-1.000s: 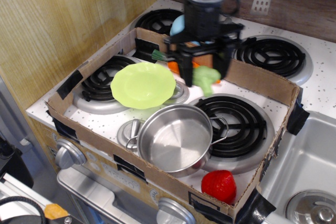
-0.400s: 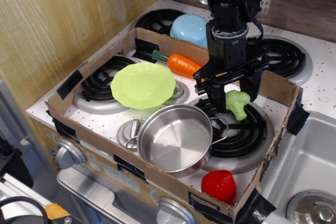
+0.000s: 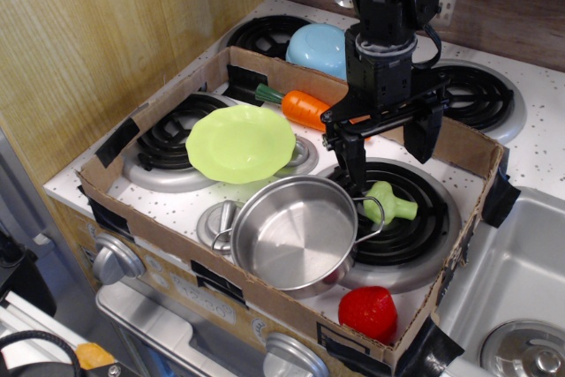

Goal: Take broccoli out of pan

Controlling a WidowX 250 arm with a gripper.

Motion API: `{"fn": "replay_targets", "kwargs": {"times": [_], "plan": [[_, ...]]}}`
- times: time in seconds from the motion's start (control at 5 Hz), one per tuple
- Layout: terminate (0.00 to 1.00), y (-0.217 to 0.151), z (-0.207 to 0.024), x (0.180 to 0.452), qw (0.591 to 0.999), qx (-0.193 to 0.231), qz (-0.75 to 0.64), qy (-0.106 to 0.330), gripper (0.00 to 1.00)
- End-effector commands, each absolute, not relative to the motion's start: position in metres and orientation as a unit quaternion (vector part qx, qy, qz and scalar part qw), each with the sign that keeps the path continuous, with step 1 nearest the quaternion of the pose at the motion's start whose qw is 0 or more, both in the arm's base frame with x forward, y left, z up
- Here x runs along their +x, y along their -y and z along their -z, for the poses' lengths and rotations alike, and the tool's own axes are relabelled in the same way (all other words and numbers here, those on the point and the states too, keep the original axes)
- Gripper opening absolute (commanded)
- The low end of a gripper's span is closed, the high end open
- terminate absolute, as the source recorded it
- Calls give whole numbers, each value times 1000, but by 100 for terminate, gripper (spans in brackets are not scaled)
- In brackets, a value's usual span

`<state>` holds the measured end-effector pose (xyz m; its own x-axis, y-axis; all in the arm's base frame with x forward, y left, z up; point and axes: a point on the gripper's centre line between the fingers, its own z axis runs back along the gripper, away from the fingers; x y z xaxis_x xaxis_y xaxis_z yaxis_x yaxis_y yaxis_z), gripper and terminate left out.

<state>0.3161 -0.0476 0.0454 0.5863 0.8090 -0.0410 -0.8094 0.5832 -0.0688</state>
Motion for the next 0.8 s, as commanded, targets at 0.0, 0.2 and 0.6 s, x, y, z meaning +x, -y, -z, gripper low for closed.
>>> {"fn": "replay_targets", "kwargs": {"times": [0.0, 0.2, 0.6], "plan": [[0, 48, -105, 331, 889, 5, -455, 44, 100], [0, 44, -120, 326, 885, 18, -463, 47, 100], [0, 44, -120, 326, 885, 18, -463, 47, 100]]}}
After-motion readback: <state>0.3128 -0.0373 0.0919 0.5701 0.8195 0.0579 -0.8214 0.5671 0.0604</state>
